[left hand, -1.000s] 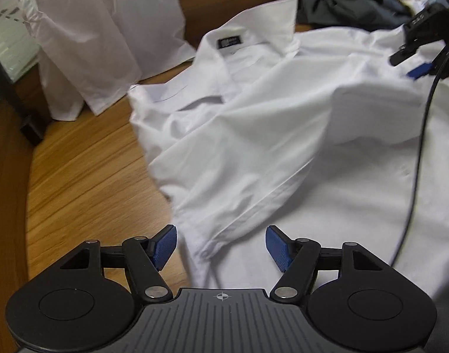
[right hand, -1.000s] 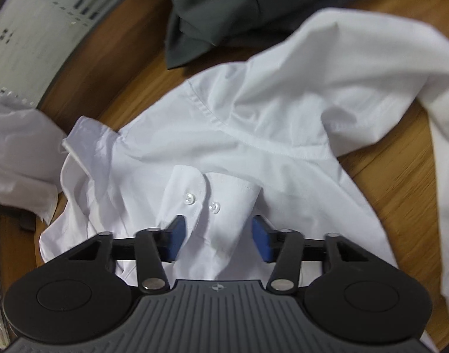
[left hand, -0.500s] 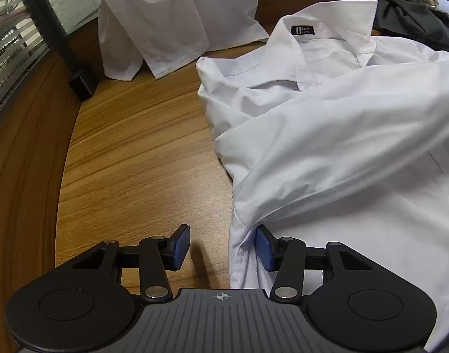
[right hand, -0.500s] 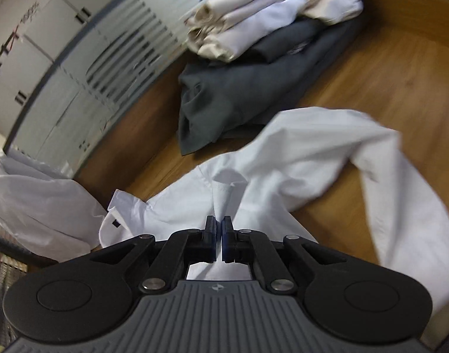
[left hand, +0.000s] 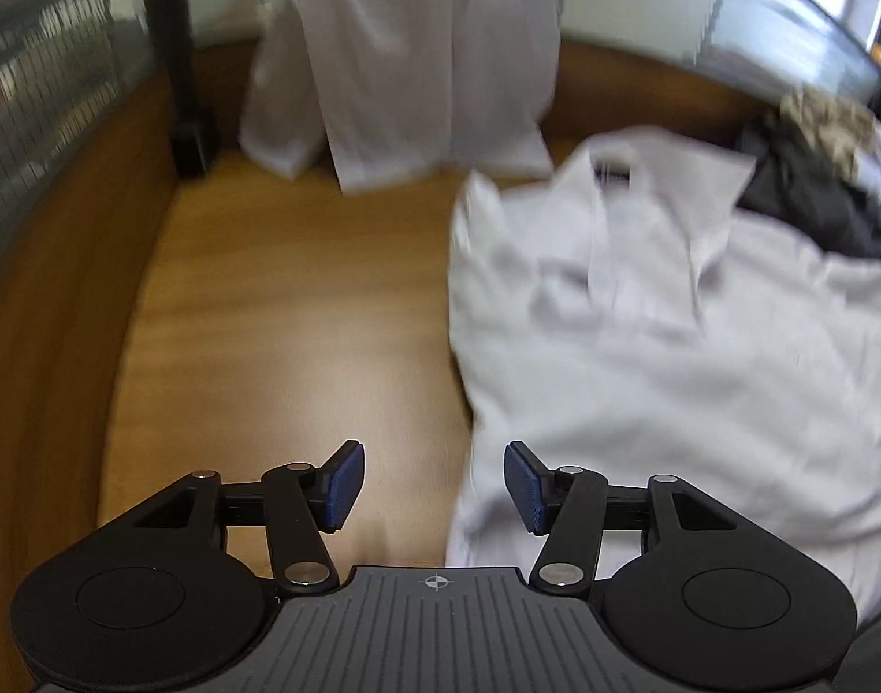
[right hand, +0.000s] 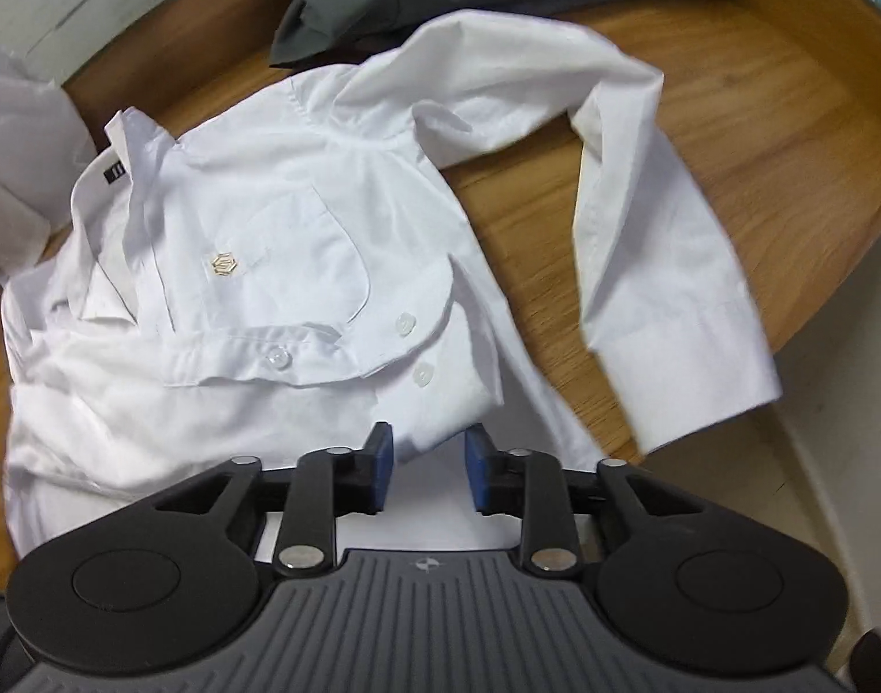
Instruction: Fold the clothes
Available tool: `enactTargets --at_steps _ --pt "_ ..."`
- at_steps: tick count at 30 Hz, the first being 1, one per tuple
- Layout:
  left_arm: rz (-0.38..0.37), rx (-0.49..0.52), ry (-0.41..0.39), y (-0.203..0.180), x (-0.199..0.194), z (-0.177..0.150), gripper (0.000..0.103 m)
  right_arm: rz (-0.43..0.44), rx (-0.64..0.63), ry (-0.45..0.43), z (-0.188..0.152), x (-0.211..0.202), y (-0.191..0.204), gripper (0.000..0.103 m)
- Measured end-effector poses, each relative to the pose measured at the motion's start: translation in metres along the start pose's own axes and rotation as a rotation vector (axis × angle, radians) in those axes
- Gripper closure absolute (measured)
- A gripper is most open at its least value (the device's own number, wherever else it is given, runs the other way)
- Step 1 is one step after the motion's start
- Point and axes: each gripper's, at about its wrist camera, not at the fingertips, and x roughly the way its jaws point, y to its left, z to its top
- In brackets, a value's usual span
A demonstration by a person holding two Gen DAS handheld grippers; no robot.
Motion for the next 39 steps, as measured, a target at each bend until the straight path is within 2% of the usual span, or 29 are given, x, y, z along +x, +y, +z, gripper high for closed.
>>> enactTargets --at_steps 1,5,6,9,10,13,19,20,26,27,29,30,34,39 --pt "-0.002 -0.015 -0.017 0.000 -0.002 0.006 0.041 -0.017 -0.018 -0.010 0.002 -0.004 -0.001 0.061" --pt "-0.012 -0.064 -0.052 -0.003 0.006 0.032 0.041 -0.033 -0.027 -0.053 0.015 -0.020 -0.013 0.051" --pt "-0.010 -0.067 -0.048 -0.006 0.012 0.038 0.041 -0.029 -0.024 -0.058 0.018 -0.022 -0.017 0.046" --pt "0.001 -0.068 -0.027 -0.015 0.032 0.053 0.041 -0.018 -0.031 -0.056 0.030 -0.020 -0.021 0.042" --pt "0.005 -0.069 -0.019 -0.019 0.039 0.057 0.041 -0.014 -0.037 -0.052 0.034 -0.017 -0.021 0.033" --pt "0.015 -0.073 0.003 -0.028 0.056 0.067 0.041 0.015 -0.038 -0.066 0.046 -0.012 -0.016 0.017" --pt "0.063 -0.099 0.080 -0.038 0.093 0.086 0.041 0.098 0.030 -0.037 0.067 0.020 -0.017 0.016" --pt "0.071 -0.097 0.085 -0.041 0.098 0.090 0.041 0.107 0.034 -0.028 0.069 0.026 -0.017 0.017" --pt "0.146 -0.009 0.088 -0.069 0.123 0.110 0.042 0.136 0.019 0.037 0.071 0.057 -0.009 0.049" --pt "0.164 0.015 0.094 -0.071 0.127 0.112 0.047 0.135 0.014 0.047 0.071 0.061 -0.008 0.056" --pt "0.201 0.061 0.106 -0.076 0.135 0.116 0.091 0.115 0.012 0.051 0.071 0.066 -0.008 0.083" --pt "0.195 0.057 0.110 -0.072 0.136 0.120 0.093 0.112 0.015 0.044 0.071 0.065 -0.009 0.095" --pt "0.142 -0.020 0.127 -0.039 0.133 0.143 0.097 0.127 0.018 -0.037 0.076 0.039 -0.007 0.096" --pt "0.048 -0.274 0.246 0.021 0.155 0.162 0.097 0.137 0.008 -0.159 0.092 0.006 0.000 0.096"
